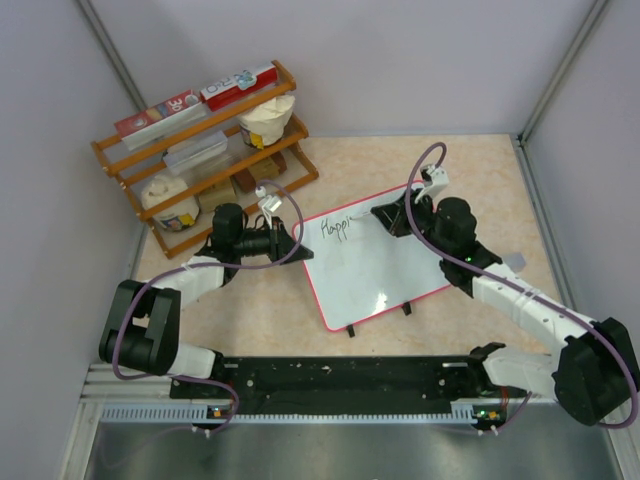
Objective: Write a sentence on the whiteboard
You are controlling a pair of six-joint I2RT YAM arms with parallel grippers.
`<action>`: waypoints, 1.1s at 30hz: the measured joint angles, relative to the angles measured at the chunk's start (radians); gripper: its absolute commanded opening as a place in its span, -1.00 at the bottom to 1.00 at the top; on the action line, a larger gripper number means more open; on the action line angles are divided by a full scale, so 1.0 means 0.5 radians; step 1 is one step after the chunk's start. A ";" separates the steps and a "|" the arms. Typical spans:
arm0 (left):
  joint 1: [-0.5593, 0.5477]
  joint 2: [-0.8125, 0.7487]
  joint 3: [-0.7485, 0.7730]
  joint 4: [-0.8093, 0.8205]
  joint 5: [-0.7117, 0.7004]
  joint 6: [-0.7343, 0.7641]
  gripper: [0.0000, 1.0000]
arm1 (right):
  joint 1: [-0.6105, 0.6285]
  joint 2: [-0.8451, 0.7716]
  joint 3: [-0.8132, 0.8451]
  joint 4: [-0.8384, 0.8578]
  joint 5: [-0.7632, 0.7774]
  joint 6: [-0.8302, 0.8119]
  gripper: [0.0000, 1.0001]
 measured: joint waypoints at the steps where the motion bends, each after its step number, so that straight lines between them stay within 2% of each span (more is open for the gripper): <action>1: 0.000 0.000 0.000 -0.001 -0.001 0.000 -1.00 | 0.000 0.000 -0.001 0.000 0.000 0.000 -1.00; 15: 0.000 0.000 0.001 -0.003 -0.002 0.000 -1.00 | 0.000 -0.066 -0.095 0.007 -0.031 0.000 -1.00; 33: 0.000 0.000 0.001 -0.005 -0.005 0.000 -1.00 | 0.000 -0.011 -0.031 0.005 -0.008 0.021 -1.00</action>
